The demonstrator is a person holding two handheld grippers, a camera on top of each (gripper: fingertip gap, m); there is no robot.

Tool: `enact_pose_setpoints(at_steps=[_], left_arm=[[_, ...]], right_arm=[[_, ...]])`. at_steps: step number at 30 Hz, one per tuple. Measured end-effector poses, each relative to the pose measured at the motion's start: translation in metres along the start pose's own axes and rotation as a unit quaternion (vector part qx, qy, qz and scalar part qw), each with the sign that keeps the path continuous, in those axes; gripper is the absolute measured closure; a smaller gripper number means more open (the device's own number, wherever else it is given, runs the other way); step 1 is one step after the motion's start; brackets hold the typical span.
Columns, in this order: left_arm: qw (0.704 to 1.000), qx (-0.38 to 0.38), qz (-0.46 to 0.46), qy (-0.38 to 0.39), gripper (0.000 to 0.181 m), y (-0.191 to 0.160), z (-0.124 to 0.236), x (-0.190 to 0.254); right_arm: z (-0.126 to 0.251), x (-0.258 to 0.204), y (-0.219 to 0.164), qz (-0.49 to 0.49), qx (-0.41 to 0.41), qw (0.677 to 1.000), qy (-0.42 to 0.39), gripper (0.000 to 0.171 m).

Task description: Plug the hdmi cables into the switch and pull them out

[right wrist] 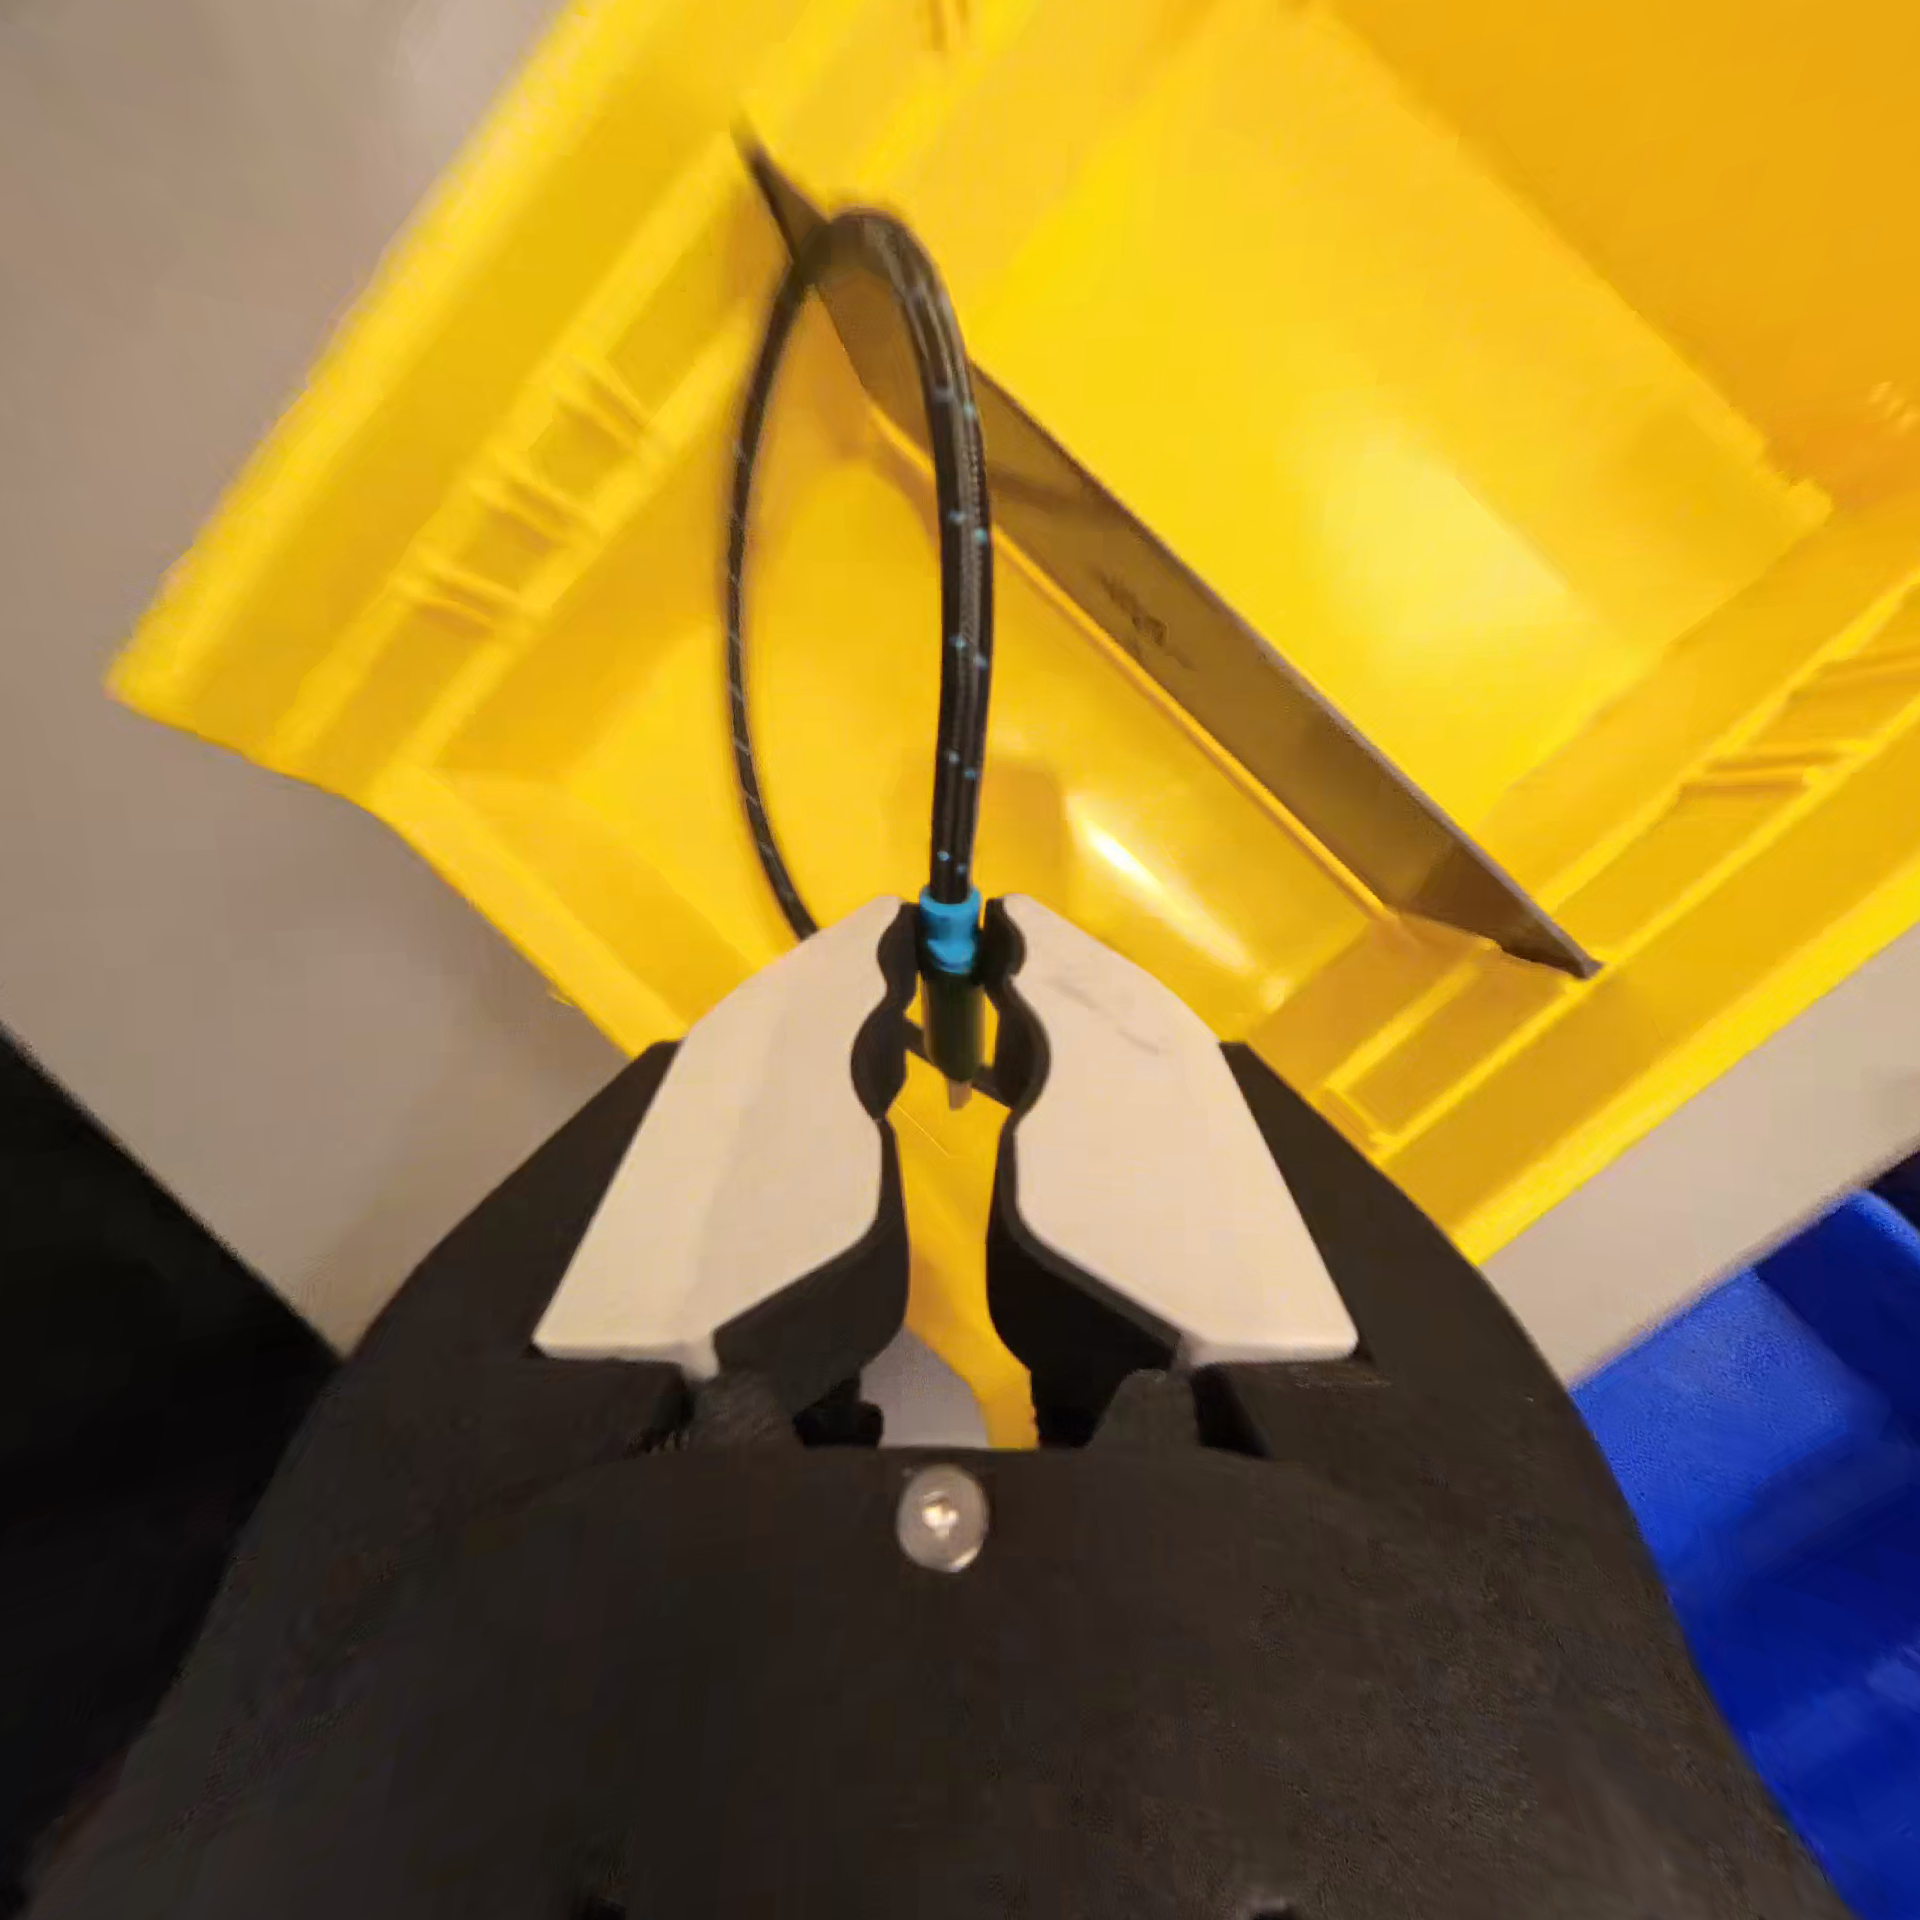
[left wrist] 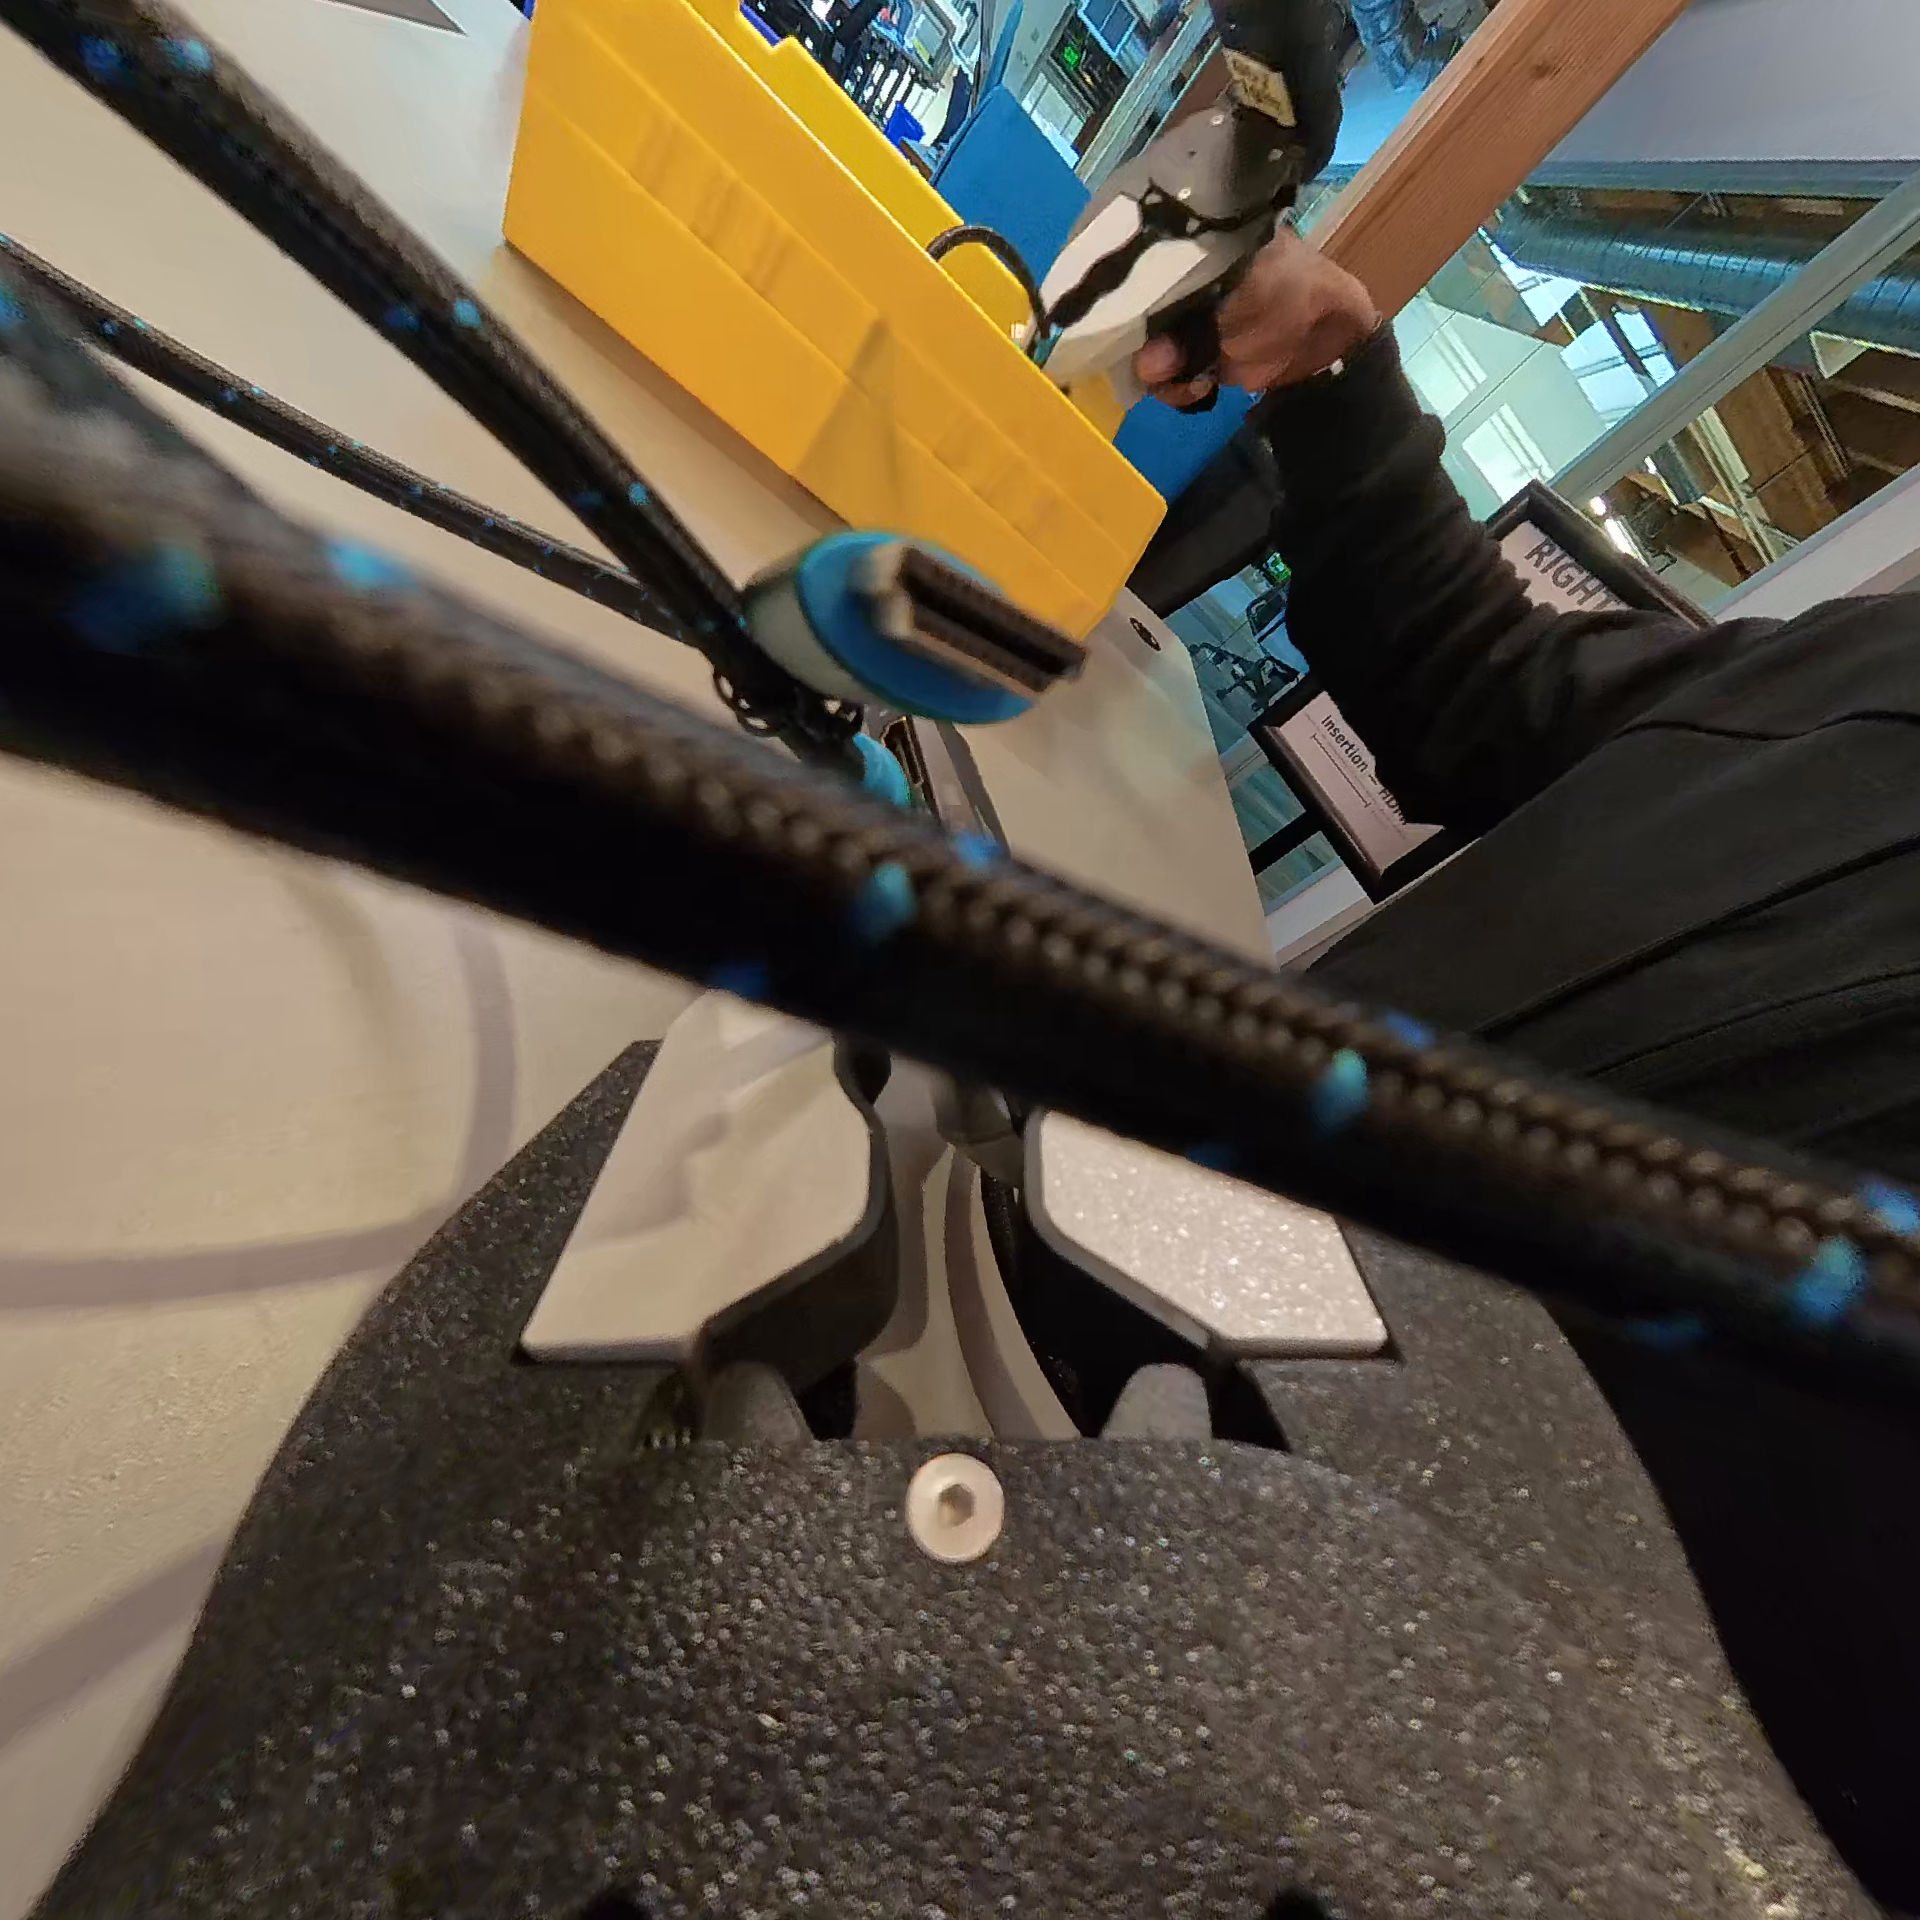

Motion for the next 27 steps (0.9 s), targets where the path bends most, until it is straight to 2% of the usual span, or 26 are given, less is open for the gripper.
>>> enact_pose_setpoints(at_steps=[1, 5, 7, 10, 16, 20, 23, 27], left_arm=[[1.000, -0.002, 0.001, 0.000, 0.161, 0.000, 0.000, 0.000], [1.000, -0.007, 0.004, -0.001, 0.161, -0.001, -0.001, 0.000], [1.000, -0.010, 0.005, 0.000, 0.161, -0.001, -0.001, 0.000], [1.000, -0.012, 0.008, 0.002, 0.161, -0.002, -0.002, -0.001], [1.000, -0.017, 0.010, 0.012, 0.160, -0.002, -0.003, -0.002], [1.000, -0.013, -0.004, 0.022, 0.160, 0.000, -0.005, 0.000], [1.000, -0.005, -0.023, 0.017, 0.160, 0.004, -0.011, 0.005], [0.999, 0.002, -0.050, 0.000, 0.160, 0.007, -0.021, 0.014]], right_arm=[[-0.009, 0.001, 0.000, 0.009, -0.049, 0.998, -0.033, 0.159], [-0.039, 0.000, -0.001, 0.039, -0.185, 0.977, -0.102, 0.151], [-0.042, -0.002, 0.001, 0.050, -0.206, 0.970, -0.122, 0.148], [-0.036, 0.002, 0.000, 0.067, -0.220, 0.960, -0.163, 0.128], [-0.001, 0.005, 0.003, 0.071, -0.152, 0.968, -0.189, 0.117], [0.024, 0.000, 0.008, 0.060, -0.093, 0.976, -0.188, 0.116], [0.032, -0.028, 0.033, 0.052, -0.009, 0.989, -0.137, 0.123], [0.012, -0.099, 0.084, 0.080, 0.060, 0.995, -0.024, 0.127]])
Point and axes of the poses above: each gripper's, where its closed fingertips meet, z back along the fingers, y out of its top, x = y × z across the jaws, the point moved 7 cm from there along z, back along the fingers, and after that the axes turned 13 degrees about -x, right-handed, at the moved point
